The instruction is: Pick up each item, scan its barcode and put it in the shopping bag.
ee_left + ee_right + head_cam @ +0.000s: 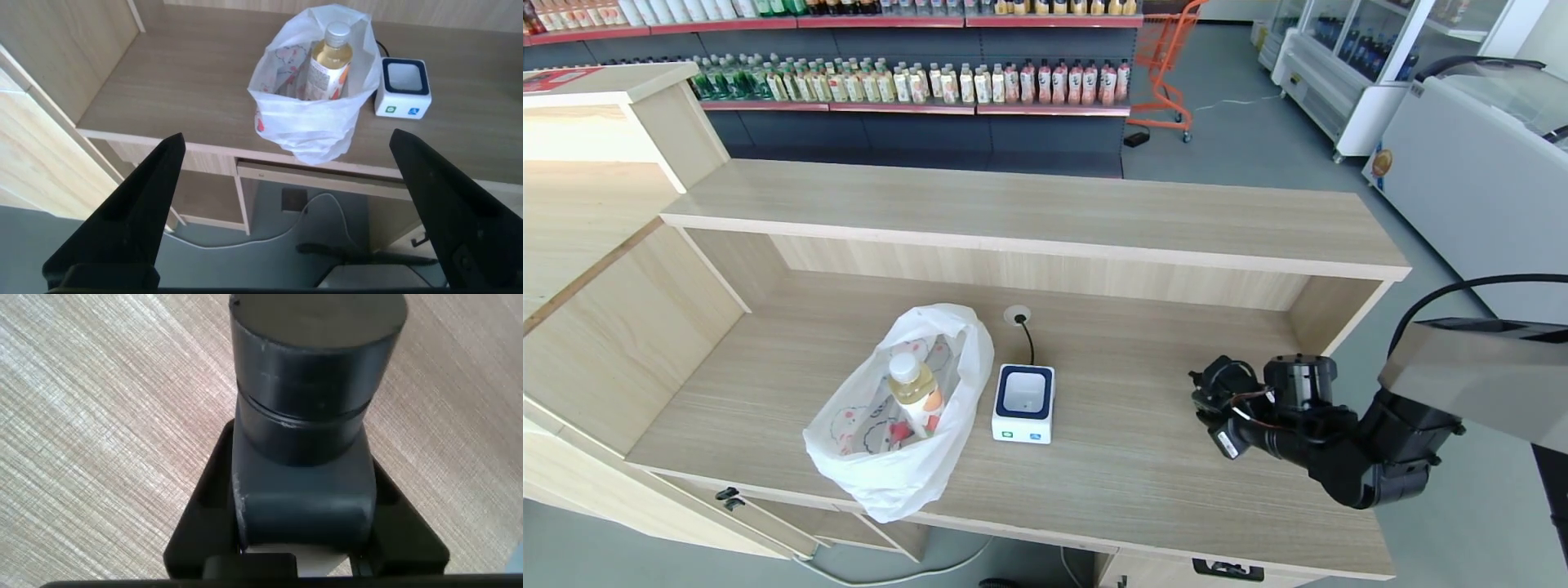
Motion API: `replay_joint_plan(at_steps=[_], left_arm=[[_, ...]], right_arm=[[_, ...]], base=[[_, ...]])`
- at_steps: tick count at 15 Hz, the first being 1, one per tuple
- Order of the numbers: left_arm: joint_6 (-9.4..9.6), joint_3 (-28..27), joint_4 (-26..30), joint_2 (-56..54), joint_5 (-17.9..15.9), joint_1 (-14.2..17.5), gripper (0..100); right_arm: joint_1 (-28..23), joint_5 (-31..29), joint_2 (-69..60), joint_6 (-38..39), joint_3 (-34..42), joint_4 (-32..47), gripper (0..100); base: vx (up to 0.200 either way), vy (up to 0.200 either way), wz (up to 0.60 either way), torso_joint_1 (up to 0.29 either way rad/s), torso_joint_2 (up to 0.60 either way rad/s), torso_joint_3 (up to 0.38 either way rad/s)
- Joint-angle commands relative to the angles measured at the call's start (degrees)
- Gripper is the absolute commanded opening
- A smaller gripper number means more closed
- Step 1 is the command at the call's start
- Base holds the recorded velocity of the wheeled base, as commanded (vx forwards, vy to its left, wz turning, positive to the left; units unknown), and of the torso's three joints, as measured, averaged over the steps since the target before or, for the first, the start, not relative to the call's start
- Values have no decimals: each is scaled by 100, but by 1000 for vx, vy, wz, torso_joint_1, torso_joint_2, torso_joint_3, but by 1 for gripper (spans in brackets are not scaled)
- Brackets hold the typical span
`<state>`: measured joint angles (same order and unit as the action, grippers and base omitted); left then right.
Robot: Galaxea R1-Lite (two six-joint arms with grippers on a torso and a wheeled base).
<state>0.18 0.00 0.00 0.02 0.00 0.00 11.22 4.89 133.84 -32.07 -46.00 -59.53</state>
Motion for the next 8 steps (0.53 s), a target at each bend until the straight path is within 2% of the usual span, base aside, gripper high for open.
replay_joint_plan(at_steps=[1, 2, 4, 5, 6, 7, 8], left_arm=[[-1, 0, 0, -2, 0, 0, 100], [-1, 0, 0, -2, 0, 0, 100], [-1, 0, 0, -2, 0, 0, 100], [-1, 0, 0, -2, 0, 0, 100], [-1, 0, 0, -2, 0, 0, 100], [-1, 0, 0, -2, 0, 0, 100], [-1, 0, 0, -2, 0, 0, 100]], right_arm=[[39, -5, -526, 131, 152, -103, 0], [39, -5, -701, 149, 284, -156, 0], [-128, -14, -1765, 105, 1725, -850, 0], [-181, -14, -2002, -27, 2165, -1149, 0], [-251, -14, -2319, -537, 2420, -1694, 0], [-243, -14, -2503, -774, 2411, -1861, 0], [-181, 21, -2697, -1442, 2420, -2107, 0]], base=[[0, 0, 0, 0, 0, 0], [0, 0, 0, 0, 0, 0], [0, 0, 0, 0, 0, 0], [0, 0, 0, 0, 0, 0], [0, 0, 0, 0, 0, 0], [0, 0, 0, 0, 0, 0], [0, 0, 0, 0, 0, 0]])
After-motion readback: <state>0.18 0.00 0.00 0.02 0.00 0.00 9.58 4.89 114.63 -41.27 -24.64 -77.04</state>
